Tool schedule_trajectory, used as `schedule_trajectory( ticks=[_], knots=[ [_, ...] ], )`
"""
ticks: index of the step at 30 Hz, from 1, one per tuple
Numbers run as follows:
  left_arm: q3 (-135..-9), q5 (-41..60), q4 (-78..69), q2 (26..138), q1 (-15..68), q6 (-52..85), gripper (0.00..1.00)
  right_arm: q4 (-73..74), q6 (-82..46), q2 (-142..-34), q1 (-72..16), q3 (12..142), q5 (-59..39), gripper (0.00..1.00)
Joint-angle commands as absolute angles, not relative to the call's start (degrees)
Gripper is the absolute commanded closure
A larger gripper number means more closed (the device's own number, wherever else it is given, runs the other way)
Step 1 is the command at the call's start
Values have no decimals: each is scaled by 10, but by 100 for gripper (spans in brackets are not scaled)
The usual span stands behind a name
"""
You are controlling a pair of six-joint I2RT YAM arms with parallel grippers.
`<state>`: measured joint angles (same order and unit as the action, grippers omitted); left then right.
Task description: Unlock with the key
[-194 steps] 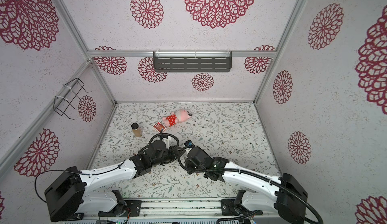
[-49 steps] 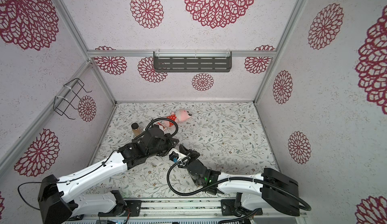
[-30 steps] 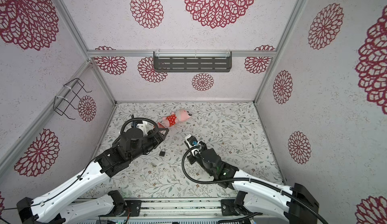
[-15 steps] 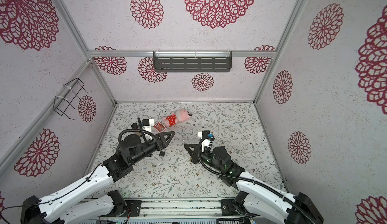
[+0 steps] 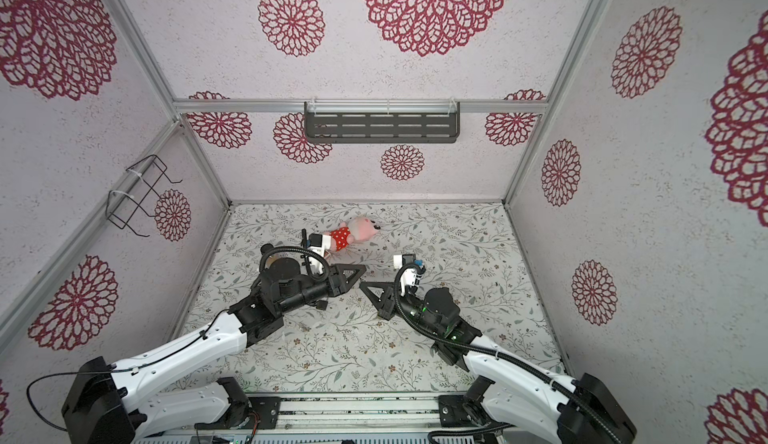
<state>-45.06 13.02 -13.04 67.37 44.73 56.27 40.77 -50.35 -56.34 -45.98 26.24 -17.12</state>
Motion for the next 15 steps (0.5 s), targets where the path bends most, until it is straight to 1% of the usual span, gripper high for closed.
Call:
schedule_trajectory(
  ticks=[1,10,15],
  knots=[
    [-463,145,-167,676,450,558,70,484,-541,-563,-447,269,-192,100],
    [-460,143,-170,673,450,557,79,498,-559,-582,-438,268,-212,100],
    [-461,146,-173,674,450,555,87,492,-563,-582,-434,270,-214,100]
  ],
)
